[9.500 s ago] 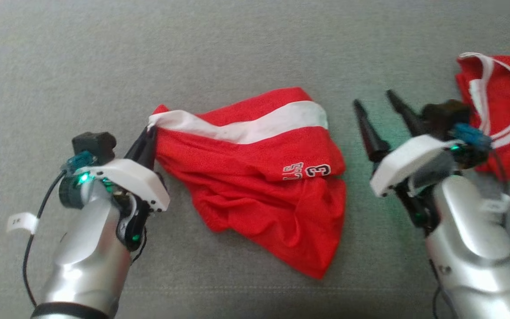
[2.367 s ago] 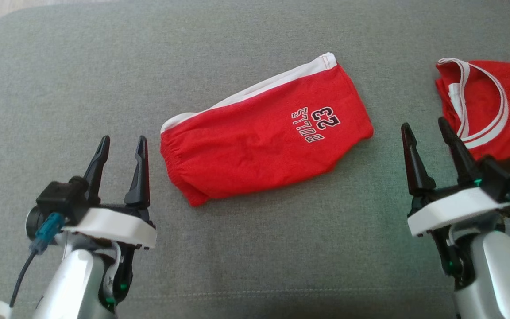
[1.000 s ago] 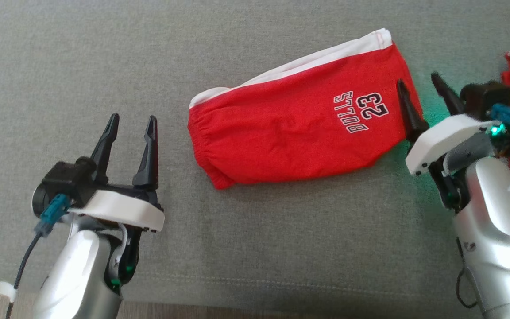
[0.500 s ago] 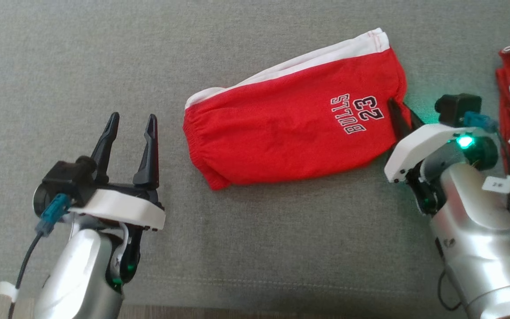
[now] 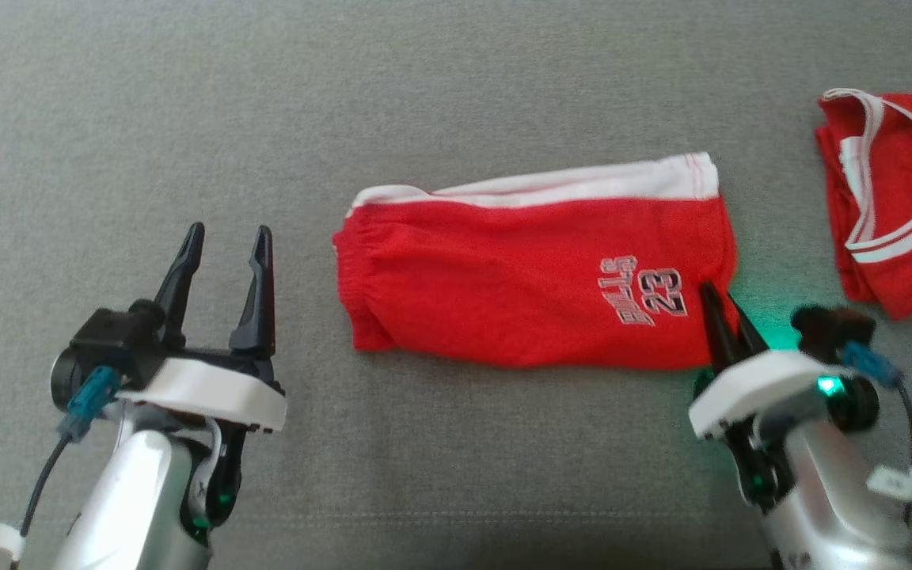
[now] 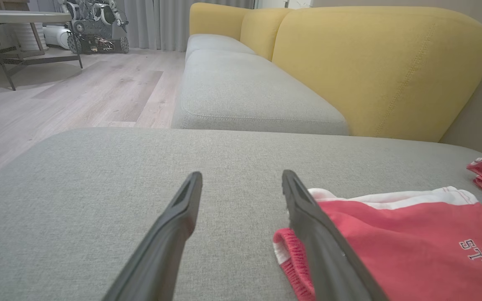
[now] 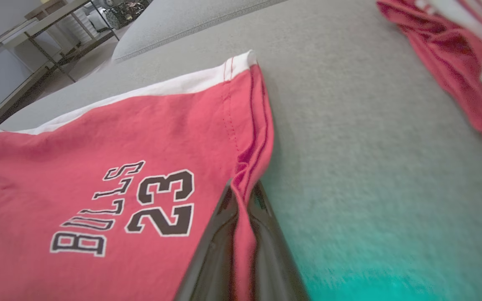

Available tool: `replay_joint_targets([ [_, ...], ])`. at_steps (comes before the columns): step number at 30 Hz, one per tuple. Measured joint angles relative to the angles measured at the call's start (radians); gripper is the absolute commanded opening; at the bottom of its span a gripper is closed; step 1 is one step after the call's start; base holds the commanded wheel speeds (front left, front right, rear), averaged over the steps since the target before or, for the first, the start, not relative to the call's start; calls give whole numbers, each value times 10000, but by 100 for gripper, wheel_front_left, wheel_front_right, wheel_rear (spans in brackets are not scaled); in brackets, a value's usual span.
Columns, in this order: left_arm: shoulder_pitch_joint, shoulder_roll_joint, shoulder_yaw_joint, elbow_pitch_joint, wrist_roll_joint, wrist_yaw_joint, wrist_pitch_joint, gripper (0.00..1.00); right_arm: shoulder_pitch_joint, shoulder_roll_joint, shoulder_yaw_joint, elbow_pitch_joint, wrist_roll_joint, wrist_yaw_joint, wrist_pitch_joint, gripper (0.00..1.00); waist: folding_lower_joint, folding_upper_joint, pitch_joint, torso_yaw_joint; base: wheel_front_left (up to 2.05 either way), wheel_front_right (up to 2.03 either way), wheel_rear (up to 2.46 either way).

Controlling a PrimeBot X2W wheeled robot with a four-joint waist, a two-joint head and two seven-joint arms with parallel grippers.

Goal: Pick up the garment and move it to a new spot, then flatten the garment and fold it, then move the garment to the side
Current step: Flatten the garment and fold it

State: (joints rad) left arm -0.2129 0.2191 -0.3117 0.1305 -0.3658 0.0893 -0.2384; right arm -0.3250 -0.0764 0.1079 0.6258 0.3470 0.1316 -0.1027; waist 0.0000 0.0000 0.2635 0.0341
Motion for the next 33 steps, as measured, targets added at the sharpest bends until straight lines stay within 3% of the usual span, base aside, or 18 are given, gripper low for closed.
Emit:
replay_joint_targets([
  [9,82,67,-40,-196,-96,82,142,100,1005,196,-867,-1356,-301,0,604,0,0,0,-162,-227,0,0,0],
  [14,84,81,-115,-211,-98,86,169,100,985,203,-711,-2359,-616,0,965,0,0,0,-308,-156,0,0,0],
  [23,360,67,-314,-86,-203,88,169,100,-180,196,1948,-4242,-497,0,2180,0,0,0,-793,242,0,0,0],
  [29,381,36,-433,0,-215,90,169,100,-806,176,3979,-3745,598,0,2439,0,0,0,-844,724,0,0,0],
  [33,375,-4,-504,40,-215,86,163,100,-853,167,4615,-3139,1060,0,2420,0,0,0,-754,954,0,0,0],
])
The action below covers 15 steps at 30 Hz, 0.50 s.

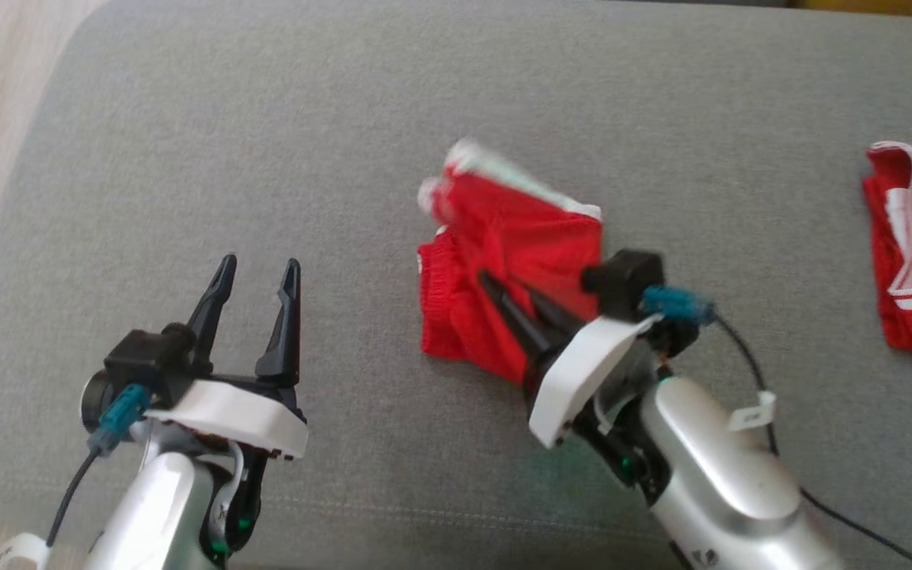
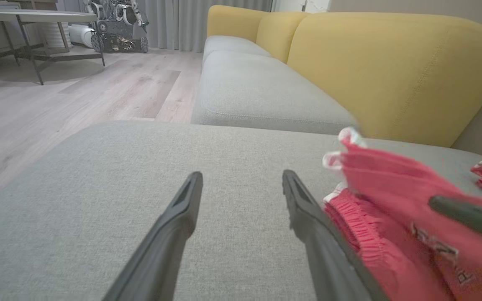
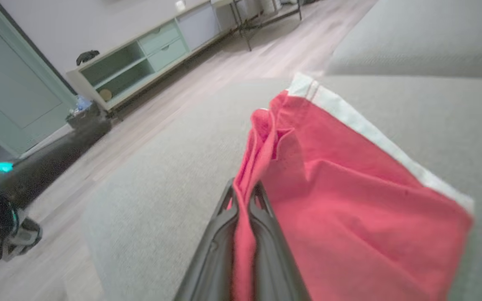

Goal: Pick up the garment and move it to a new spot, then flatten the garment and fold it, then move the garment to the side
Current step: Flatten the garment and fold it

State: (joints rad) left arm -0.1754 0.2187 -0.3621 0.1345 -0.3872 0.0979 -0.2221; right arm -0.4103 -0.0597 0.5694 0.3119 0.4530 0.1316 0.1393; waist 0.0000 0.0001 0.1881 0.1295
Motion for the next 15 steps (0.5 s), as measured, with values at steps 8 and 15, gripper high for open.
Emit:
replay_joint_targets([
  [8,-46,-33,-84,213,73,31,-86,100,-321,-59,1007,1191,642,0,-775,100,0,0,302,173,0,0,0],
  [15,-157,-31,-36,226,75,92,-173,100,-920,-65,1151,713,798,0,-1885,100,0,0,314,-147,0,0,0],
])
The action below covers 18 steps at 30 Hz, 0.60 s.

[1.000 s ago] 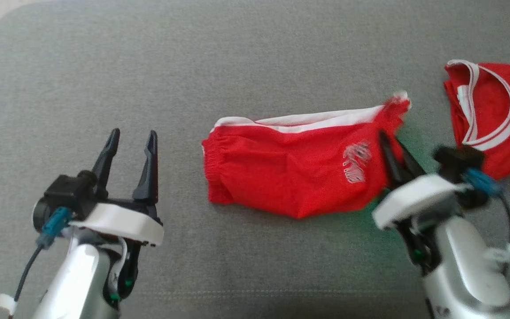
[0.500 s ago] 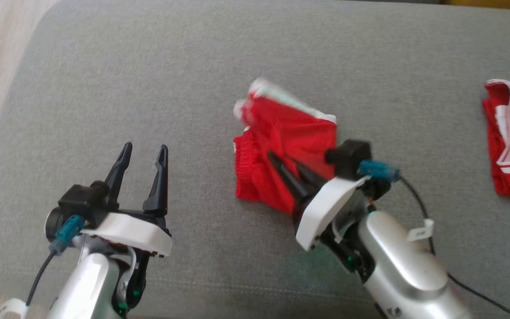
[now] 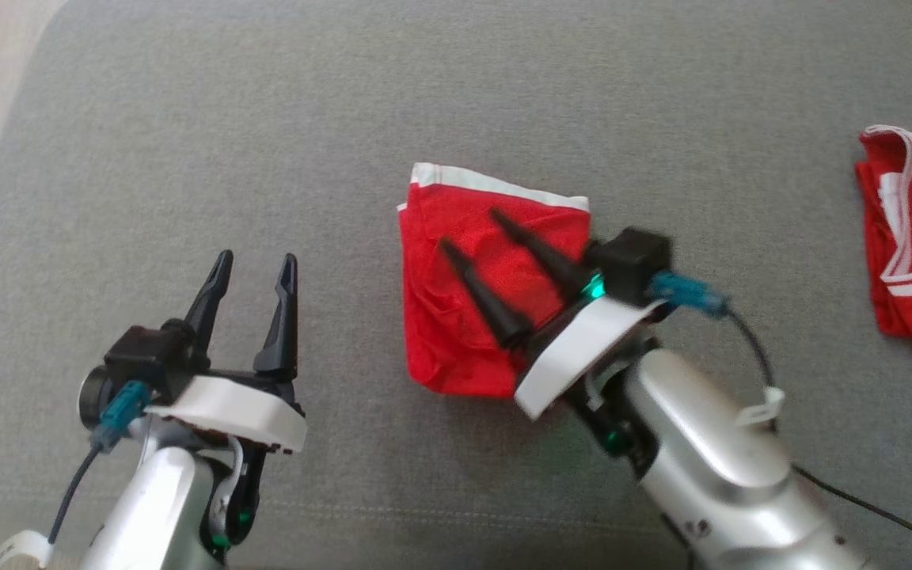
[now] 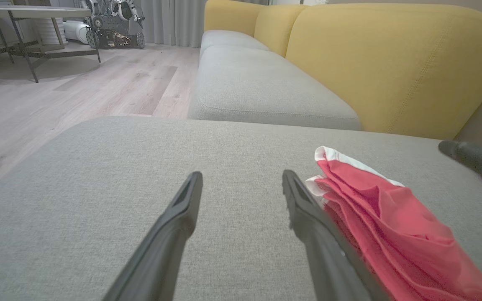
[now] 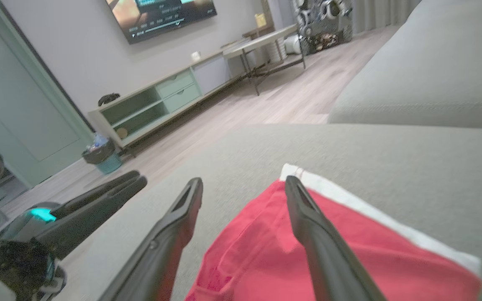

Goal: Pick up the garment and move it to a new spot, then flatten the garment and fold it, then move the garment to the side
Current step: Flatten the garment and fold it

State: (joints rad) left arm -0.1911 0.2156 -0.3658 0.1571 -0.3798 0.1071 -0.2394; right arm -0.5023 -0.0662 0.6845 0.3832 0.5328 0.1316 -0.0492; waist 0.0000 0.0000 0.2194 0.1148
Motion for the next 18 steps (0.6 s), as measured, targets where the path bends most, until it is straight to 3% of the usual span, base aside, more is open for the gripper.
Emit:
replay_joint_targets([
  [8,4,77,198,-79,-2,134,-2,100,323,-67,-2913,-631,-1559,0,-360,100,0,0,-85,-423,0,0,0],
  [14,49,211,232,-268,-2,253,0,100,2101,-307,-5398,-1524,-2614,0,82,100,0,0,-195,-653,0,0,0],
  [18,74,337,242,-407,-2,305,17,100,3121,-303,-6370,-2336,-3095,0,470,100,0,0,-234,-799,0,0,0],
])
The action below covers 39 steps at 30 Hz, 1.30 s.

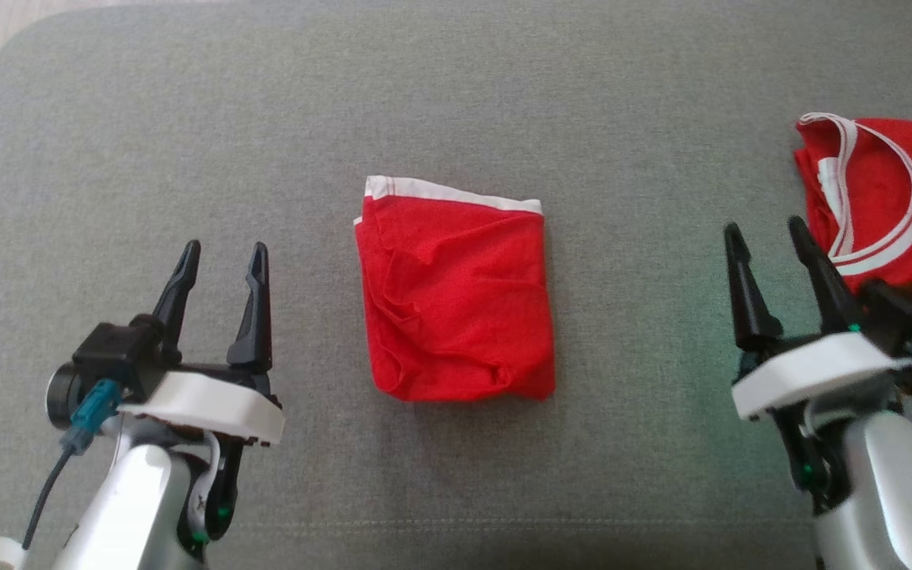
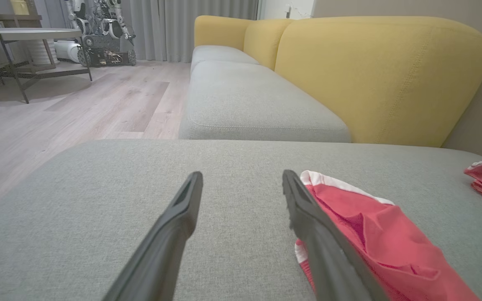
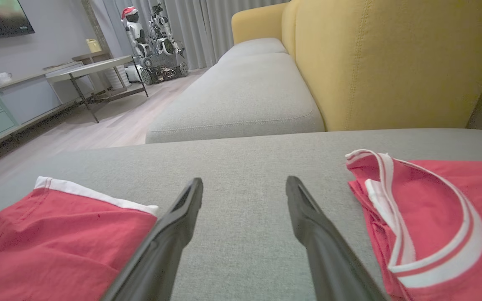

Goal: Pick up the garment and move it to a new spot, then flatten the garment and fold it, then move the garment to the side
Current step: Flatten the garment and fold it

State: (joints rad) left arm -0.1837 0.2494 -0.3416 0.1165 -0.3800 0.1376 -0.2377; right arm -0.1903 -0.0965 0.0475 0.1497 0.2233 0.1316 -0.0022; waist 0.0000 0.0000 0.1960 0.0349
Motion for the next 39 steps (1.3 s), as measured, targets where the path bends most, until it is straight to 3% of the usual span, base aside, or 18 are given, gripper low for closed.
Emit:
replay_joint_targets([
  [6,123,79,-2,-207,0,35,132,100,619,54,-313,-941,-213,0,476,100,0,0,7,-141,0,0,0],
  [21,190,188,-19,-244,-102,121,247,100,620,188,-318,-1379,-391,0,729,100,0,0,-6,-173,0,0,0],
  [22,190,188,-27,-244,-102,121,247,100,619,190,-307,-1381,-389,0,732,84,0,0,-3,-159,0,0,0],
  [23,189,188,-33,-244,-102,121,247,100,612,188,-267,-1377,-385,0,767,9,0,0,2,-138,0,0,0],
  [24,189,188,-38,-244,-102,121,247,100,587,188,-188,-1350,-384,0,819,0,0,0,9,-118,0,0,0],
  [29,167,178,-132,-234,-102,117,247,100,64,180,686,-587,-286,0,830,0,0,0,31,127,0,0,0],
  [39,-178,27,-360,-81,-102,-27,144,100,-1909,257,4230,2481,838,0,320,0,0,0,260,733,0,0,0],
])
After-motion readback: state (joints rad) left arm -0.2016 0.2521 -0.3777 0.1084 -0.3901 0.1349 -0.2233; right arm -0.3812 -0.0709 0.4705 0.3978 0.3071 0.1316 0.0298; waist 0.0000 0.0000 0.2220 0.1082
